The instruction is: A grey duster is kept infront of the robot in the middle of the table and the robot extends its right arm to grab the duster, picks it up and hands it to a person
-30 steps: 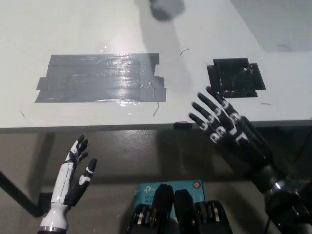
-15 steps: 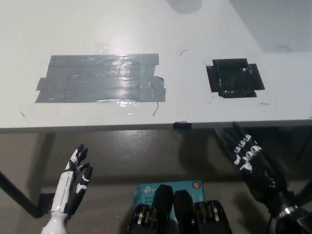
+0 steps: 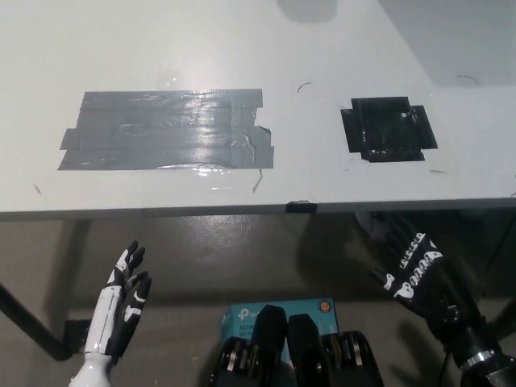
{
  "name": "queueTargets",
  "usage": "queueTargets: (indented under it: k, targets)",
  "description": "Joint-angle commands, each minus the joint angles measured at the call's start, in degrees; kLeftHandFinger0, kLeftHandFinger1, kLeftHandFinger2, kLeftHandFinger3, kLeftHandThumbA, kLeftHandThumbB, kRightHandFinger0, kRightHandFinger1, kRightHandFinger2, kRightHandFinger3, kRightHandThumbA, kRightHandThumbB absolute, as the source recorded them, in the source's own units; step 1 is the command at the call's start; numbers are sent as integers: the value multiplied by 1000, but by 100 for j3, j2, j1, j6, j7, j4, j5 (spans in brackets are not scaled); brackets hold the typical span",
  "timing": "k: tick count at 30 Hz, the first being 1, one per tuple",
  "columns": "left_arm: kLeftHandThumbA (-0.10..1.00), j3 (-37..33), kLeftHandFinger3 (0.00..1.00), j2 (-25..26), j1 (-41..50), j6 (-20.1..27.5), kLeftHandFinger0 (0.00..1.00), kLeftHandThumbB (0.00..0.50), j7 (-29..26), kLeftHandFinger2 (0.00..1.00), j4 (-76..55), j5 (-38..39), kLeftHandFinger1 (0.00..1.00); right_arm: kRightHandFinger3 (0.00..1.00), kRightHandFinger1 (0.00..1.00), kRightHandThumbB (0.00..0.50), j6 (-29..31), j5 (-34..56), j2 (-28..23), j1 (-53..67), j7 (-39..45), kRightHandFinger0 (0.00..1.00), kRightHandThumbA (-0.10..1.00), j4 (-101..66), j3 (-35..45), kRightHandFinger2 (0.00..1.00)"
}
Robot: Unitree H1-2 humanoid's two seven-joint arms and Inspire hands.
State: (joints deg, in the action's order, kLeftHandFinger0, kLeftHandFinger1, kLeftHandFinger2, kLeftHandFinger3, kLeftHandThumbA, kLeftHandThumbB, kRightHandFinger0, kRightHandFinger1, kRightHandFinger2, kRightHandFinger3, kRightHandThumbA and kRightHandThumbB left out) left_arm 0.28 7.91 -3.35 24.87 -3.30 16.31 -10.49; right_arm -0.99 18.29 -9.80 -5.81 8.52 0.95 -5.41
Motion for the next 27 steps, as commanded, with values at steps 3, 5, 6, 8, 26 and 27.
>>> queueTargets:
  k: [3,5,6,8,26,27]
  targets:
    - [923,35,1000,4,-16,198,921,233,-92,1000,-118,17,1000,1000,1000,266,347,-243,49,-112,164,1000,940,-101,56,1000]
    - [917,32,1000,12,-34,205,918,232,-104,1000,-110,30,1000,1000,1000,268,323,-248,68,-126,166,1000,929,-104,69,1000]
    - [916,32,1000,15,-41,206,918,234,-113,1000,-107,27,1000,1000,1000,268,312,-256,74,-130,161,1000,927,-106,70,1000]
    - [916,40,1000,15,-44,206,917,239,-121,1000,-108,4,1000,1000,1000,276,295,-279,84,-129,156,1000,930,-112,70,1000]
    - [892,45,1000,21,-34,204,924,220,-110,1000,-113,-16,1000,1000,1000,304,209,-354,168,-160,197,1000,928,-78,106,1000]
    - [892,45,1000,21,-34,204,924,220,-110,1000,-113,-16,1000,1000,1000,304,209,-354,168,-160,197,1000,928,-78,106,1000]
